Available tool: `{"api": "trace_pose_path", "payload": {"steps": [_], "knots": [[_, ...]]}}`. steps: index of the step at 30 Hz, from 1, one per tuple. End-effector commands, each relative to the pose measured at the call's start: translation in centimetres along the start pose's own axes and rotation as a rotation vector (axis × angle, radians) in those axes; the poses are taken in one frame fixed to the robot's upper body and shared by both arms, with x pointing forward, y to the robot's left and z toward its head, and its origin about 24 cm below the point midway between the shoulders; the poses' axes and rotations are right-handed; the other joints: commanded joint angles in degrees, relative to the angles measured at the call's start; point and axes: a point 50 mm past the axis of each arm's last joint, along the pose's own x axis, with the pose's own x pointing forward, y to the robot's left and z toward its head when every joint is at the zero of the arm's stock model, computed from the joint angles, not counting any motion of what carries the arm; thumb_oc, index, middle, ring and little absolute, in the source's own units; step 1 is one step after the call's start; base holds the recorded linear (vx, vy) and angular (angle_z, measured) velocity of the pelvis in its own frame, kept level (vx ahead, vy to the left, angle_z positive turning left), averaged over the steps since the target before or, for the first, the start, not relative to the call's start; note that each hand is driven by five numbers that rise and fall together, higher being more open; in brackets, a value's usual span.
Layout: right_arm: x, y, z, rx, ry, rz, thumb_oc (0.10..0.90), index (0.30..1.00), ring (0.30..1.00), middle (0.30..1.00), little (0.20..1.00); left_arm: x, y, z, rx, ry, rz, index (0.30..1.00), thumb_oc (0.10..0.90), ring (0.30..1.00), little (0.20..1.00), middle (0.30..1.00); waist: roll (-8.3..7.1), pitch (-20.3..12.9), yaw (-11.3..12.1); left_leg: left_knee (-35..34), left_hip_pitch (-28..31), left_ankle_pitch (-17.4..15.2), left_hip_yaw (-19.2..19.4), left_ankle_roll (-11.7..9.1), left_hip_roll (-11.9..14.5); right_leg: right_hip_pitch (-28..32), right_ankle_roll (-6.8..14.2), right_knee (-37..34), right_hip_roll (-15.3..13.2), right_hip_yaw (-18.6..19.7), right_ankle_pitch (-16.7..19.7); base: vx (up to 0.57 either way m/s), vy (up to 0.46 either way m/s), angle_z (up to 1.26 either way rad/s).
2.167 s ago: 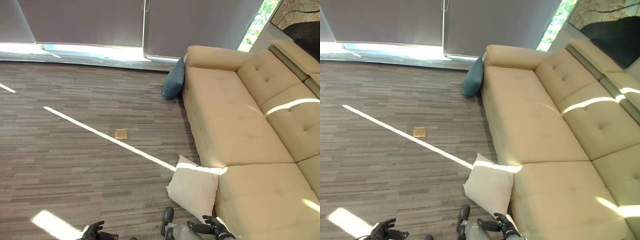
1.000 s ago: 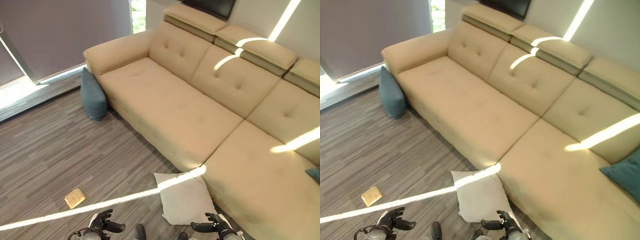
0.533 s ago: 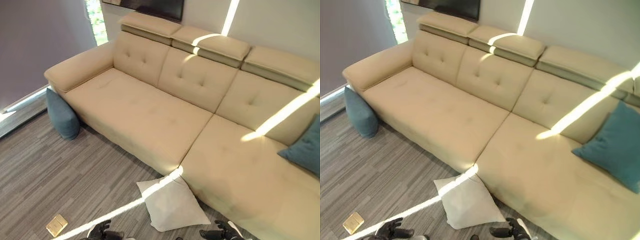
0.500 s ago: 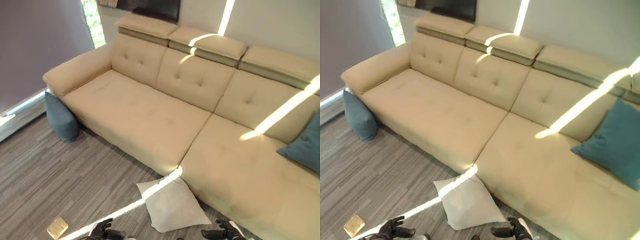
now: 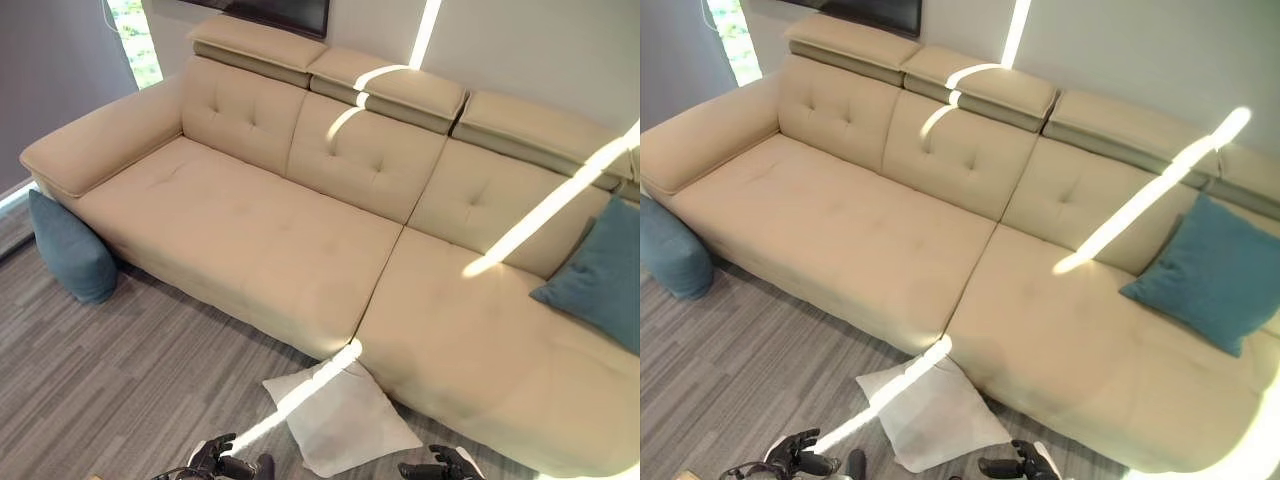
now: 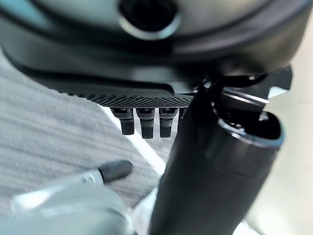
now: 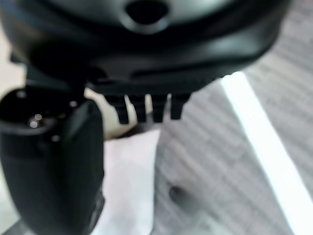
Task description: Pick up all the scattered cushions and arrange them neatly on the sofa.
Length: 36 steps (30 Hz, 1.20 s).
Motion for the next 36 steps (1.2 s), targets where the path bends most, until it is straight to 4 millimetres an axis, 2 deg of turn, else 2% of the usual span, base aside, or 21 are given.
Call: {"api": "trace_pose_path", "payload": {"steps": [1,3,5,7,11,12,13,14,15,17,18,19,20,23,27,28,30,31,34,35,36], "knots": [[0.4,-3.1,1.7,-0.007,-0.063,-0.099,0.8,0.9,0.9,0.9,0.9,0.3,0.7,1.6,0.01,-0.055,0.033,0.9,0.8,0.9,0.9,0.9,0.5,0.3,1.1,5.5,-5.2,-5.9,-4.0,-1.4,3.0,-5.7,3.7,4.7,-0.1,2.3,-3.9,-0.12,0.208,-0.66],[0.5,-3.2,2.4,0.0,-0.08,-0.103,0.8,0.9,0.9,0.9,0.9,0.3,1.1,2.1,0.003,-0.07,0.05,0.9,0.8,0.9,0.9,0.9,0.51,0.9,1.5,5.6,-5.5,-6.1,-2.8,-0.9,2.8,-7.6,4.1,6.1,-0.7,2.0,-3.3,-0.12,0.134,-0.74],[0.6,-3.2,3.7,0.013,-0.12,-0.111,0.8,0.9,0.9,0.9,0.9,0.4,2.1,2.8,-0.012,-0.091,0.083,0.9,0.8,0.9,0.9,0.9,0.76,2.1,2.5,5.1,-5.8,-6.2,0.0,-0.6,3.1,-10.5,3.7,8.2,-2.3,-3.8,-2.3,-0.13,0.136,-0.89],[0.6,-3.3,3.8,0.018,-0.126,-0.116,0.8,0.9,0.9,0.9,0.9,0.4,2.3,2.9,-0.012,-0.094,0.088,0.9,0.8,0.9,0.9,0.9,0.77,2.5,2.6,4.9,-5.7,-6.0,0.6,-0.4,2.9,-11.2,3.2,9.3,-2.0,-5.6,-2.4,-0.05,0.083,-0.79],[0.7,-4.0,4.8,0.056,-0.156,-0.152,0.8,0.9,0.9,0.9,0.9,0.4,2.8,3.8,-0.051,-0.129,0.112,0.9,0.8,0.9,0.9,0.9,0.78,4.8,2.5,4.5,-6.4,-5.9,3.3,-0.1,1.4,-13.7,1.4,10.2,1.3,-10.5,-3.8,-0.12,0.09,-0.35],[0.7,-4.5,5.2,0.11,-0.175,-0.184,0.8,0.9,0.9,0.9,0.9,0.5,2.4,4.6,-0.068,-0.156,0.106,0.9,0.8,0.9,0.9,0.9,0.92,5.6,2.1,5.4,-7.8,-7.0,3.6,-0.7,0.9,-13.1,1.1,7.1,2.6,-9.3,-5.2,-0.22,0.001,-0.52],[0.7,-4.9,5.9,0.139,-0.195,-0.203,0.8,0.9,0.9,0.9,0.9,0.5,2.4,5.7,-0.09,-0.19,0.114,0.9,0.8,0.9,0.9,0.9,0.79,6.7,1.4,6.3,-10.6,-5.9,4.3,-0.2,0.6,-16.1,0.2,7.2,3.9,-7.2,-3.8,-0.18,-0.041,-0.34],[0.7,-5.5,6.4,0.158,-0.205,-0.229,0.8,0.9,0.9,0.9,0.9,0.6,2.3,6.8,-0.121,-0.224,0.114,0.9,0.8,0.9,0.9,0.9,1.03,7.4,1.6,7.5,-12.0,-7.3,3.7,-0.5,0.7,-17.0,0.6,7.3,3.9,-6.0,-4.0,-0.15,-0.027,-0.07],[0.7,-5.5,6.4,0.158,-0.205,-0.229,0.8,0.9,0.9,0.9,0.9,0.6,2.3,6.8,-0.121,-0.225,0.114,0.9,0.8,0.9,0.9,0.9,1.05,7.4,1.7,7.6,-12.1,-7.4,3.7,-0.5,0.8,-17.1,0.6,7.4,3.9,-6.0,-4.0,-0.07,-0.038,0.1],[0.7,-6.1,7.6,0.19,-0.241,-0.26,0.8,0.9,0.9,0.9,0.9,0.5,1.8,8.6,-0.167,-0.283,0.108,0.9,0.8,0.9,0.9,0.9,1.88,8.0,1.4,9.6,-17.1,-7.5,3.9,-0.5,0.6,-21.1,0.2,7.7,2.7,-8.1,-3.2,-0.19,-0.075,0.12],[0.5,-7.6,9.6,0.264,-0.3,-0.324,0.8,0.9,0.9,0.9,0.9,0.3,1.3,11.0,-0.213,-0.372,0.096,0.9,0.8,0.9,0.9,0.9,3.34,8.9,0.7,12.9,-23.8,-7.3,3.5,-0.5,0.5,-27.7,-0.2,9.3,2.4,-8.0,-2.6,-0.17,-0.079,0.07],[0.5,-7.6,9.6,0.264,-0.301,-0.325,0.8,0.9,0.9,0.9,0.9,0.3,1.3,11.0,-0.213,-0.372,0.096,0.9,0.8,0.9,0.9,0.9,3.36,8.7,0.7,13.0,-24.1,-7.3,3.5,-0.5,0.5,-28.0,-0.2,9.4,2.4,-8.0,-2.6,-0.17,-0.06,0.01],[0.1,-8.6,11.8,0.336,-0.37,-0.361,0.8,0.9,0.9,0.9,0.9,0.0,1.0,12.8,-0.241,-0.433,0.086,0.9,0.8,0.9,0.9,0.9,4.28,9.4,0.2,14.5,-28.2,-7.1,3.6,-0.6,1.0,-32.1,-0.4,10.4,2.0,-7.5,-2.4,-0.1,-0.01,-0.06],[-0.3,-9.5,13.8,0.385,-0.431,-0.394,0.8,0.9,0.9,0.9,0.9,-0.3,0.9,14.4,-0.257,-0.483,0.082,0.9,0.8,0.9,0.9,0.9,5.11,10.0,-0.1,15.8,-32.3,-6.8,3.9,-0.7,1.4,-36.6,-0.5,11.7,1.6,-6.8,-2.2,-0.08,0.009,-0.02],[-2.0,-12.1,18.7,0.48,-0.594,-0.473,0.8,0.9,0.9,0.9,0.9,-1.5,0.6,18.6,-0.276,-0.633,0.059,0.9,0.8,0.9,0.9,0.9,6.86,12.1,-0.4,17.4,-39.9,-6.3,4.5,-0.9,2.0,-44.6,-0.3,13.7,0.6,-5.4,-1.8,-0.1,0.034,-0.14],[-3.2,-13.7,21.0,0.531,-0.675,-0.518,0.8,0.9,0.9,0.9,0.9,-2.7,0.6,21.2,-0.3,-0.737,0.039,0.9,0.8,0.9,0.9,0.9,7.95,13.3,-0.6,19.0,-44.6,-6.1,4.3,-0.9,2.0,-49.4,-0.2,15.5,0.0,-4.3,-1.8,-0.1,0.029,-0.09],[-3.8,-14.4,21.9,0.553,-0.709,-0.54,0.8,0.9,0.9,0.9,0.9,-3.3,0.5,22.1,-0.304,-0.779,0.027,0.9,0.8,0.9,0.9,0.9,8.35,13.6,-0.5,19.5,-46.5,-6.2,4.1,-0.8,1.9,-51.2,-0.3,16.0,0.0,-4.1,-1.9,-0.05,0.025,0.01],[-5.2,-15.7,23.9,0.615,-0.79,-0.572,0.8,0.9,0.9,0.9,0.9,-4.6,0.6,24.0,-0.322,-0.872,0.014,0.9,0.8,0.9,0.9,0.9,9.45,15.0,-0.6,20.8,-50.1,-6.3,4.0,-0.8,1.9,-55.4,-0.4,17.9,-0.4,-3.1,-2.2,0.0,0.0,0.0],[-6.7,-17.3,25.6,0.694,-0.867,-0.608,0.8,0.9,0.9,0.9,0.9,-6.0,0.6,25.9,-0.313,-0.966,-0.003,0.9,0.8,0.9,0.9,0.9,10.73,15.4,-0.5,24.0,-56.0,-7.4,3.5,-0.3,1.7,-62.0,-0.8,21.5,-0.3,-1.0,-3.3,0.01,0.007,-0.07],[-6.7,-17.3,25.6,0.694,-0.867,-0.608,0.8,0.9,0.9,0.9,0.9,-6.0,0.6,25.9,-0.313,-0.966,-0.003,0.9,0.8,0.9,0.9,0.9,10.73,15.3,-0.5,24.0,-56.2,-7.4,3.5,-0.3,1.7,-62.1,-0.8,21.6,-0.3,-1.0,-3.3,0.04,0.045,0.03],[-7.6,-18.5,26.3,0.711,-0.907,-0.637,0.8,0.9,0.9,0.9,0.9,-6.7,0.6,26.5,-0.306,-1.006,-0.012,0.9,0.8,0.9,0.9,0.9,11.47,15.2,-0.3,25.5,-59.0,-8.0,3.5,0.1,1.5,-65.2,-1.1,23.5,-0.4,-0.3,-4.0,0.07,0.042,0.08]]}}
